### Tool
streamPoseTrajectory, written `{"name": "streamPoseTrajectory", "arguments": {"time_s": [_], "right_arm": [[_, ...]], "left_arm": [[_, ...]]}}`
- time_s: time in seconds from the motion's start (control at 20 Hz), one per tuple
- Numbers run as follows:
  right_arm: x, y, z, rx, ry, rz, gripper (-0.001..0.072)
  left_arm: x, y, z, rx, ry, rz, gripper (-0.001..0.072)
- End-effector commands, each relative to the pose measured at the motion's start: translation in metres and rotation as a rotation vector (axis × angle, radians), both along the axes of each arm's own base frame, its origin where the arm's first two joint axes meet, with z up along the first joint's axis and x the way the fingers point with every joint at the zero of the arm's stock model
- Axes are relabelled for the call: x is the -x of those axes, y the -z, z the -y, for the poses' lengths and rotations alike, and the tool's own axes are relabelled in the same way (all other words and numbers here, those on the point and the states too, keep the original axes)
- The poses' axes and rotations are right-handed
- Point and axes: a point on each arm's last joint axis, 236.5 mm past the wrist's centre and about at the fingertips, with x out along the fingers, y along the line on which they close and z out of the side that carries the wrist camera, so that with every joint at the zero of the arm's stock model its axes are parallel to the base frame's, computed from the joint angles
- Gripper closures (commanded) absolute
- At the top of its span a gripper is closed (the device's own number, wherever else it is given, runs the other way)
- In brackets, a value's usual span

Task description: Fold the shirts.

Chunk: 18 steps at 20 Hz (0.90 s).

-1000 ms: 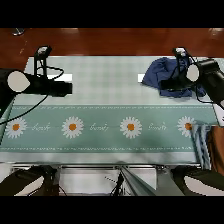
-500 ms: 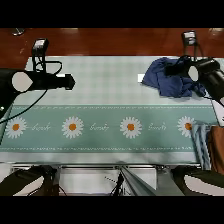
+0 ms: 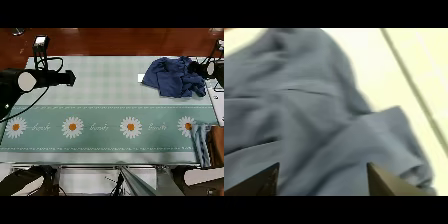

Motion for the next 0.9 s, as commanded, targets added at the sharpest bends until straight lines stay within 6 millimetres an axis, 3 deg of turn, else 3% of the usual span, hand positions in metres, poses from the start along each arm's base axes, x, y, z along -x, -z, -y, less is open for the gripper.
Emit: {"name": "streamPoseTrajectory", "arguments": {"time_s": [0.0,0.2,0.25,0.35,0.45,0.55,0.65,0.7,0.75,0.85], "right_arm": [[0.002,0.036,0.021,-0.035,0.037,-0.084,0.0090],[0.002,0.069,-0.015,-0.196,-0.009,-0.131,0.0097],[0.005,0.072,-0.023,-0.231,-0.022,-0.149,0.0163],[0.014,0.072,-0.043,-0.286,-0.089,-0.200,0.0649],[0.011,0.044,-0.059,-0.317,-0.164,-0.193,0.0690],[-0.006,-0.021,-0.073,-0.308,-0.263,-0.086,0.0691],[-0.020,-0.127,-0.090,-0.286,-0.351,0.131,0.0691],[-0.017,-0.177,-0.103,-0.281,-0.398,0.230,0.0691],[-0.006,-0.224,-0.121,-0.262,-0.454,0.311,0.0691],[0.019,-0.297,-0.150,-0.164,-0.532,0.446,0.0691]], "left_arm": [[0.004,0.007,-0.001,-0.008,0.002,-0.024,0.0002],[0.024,0.035,-0.004,-0.056,0.031,-0.146,0.0002],[0.035,0.041,-0.008,-0.068,0.032,-0.202,0.0002],[0.054,0.043,-0.018,-0.091,0.032,-0.286,0.0002],[0.065,0.021,-0.032,-0.102,0.025,-0.294,0.0002],[0.075,-0.019,-0.042,-0.080,0.000,-0.219,0.0002],[0.098,-0.057,-0.035,-0.020,0.014,-0.124,0.0002],[0.115,-0.070,-0.025,0.038,0.034,-0.085,0.0002],[0.132,-0.074,-0.015,0.088,0.057,-0.066,0.0002],[0.162,-0.062,0.001,0.158,0.098,-0.067,0.0002]]}}
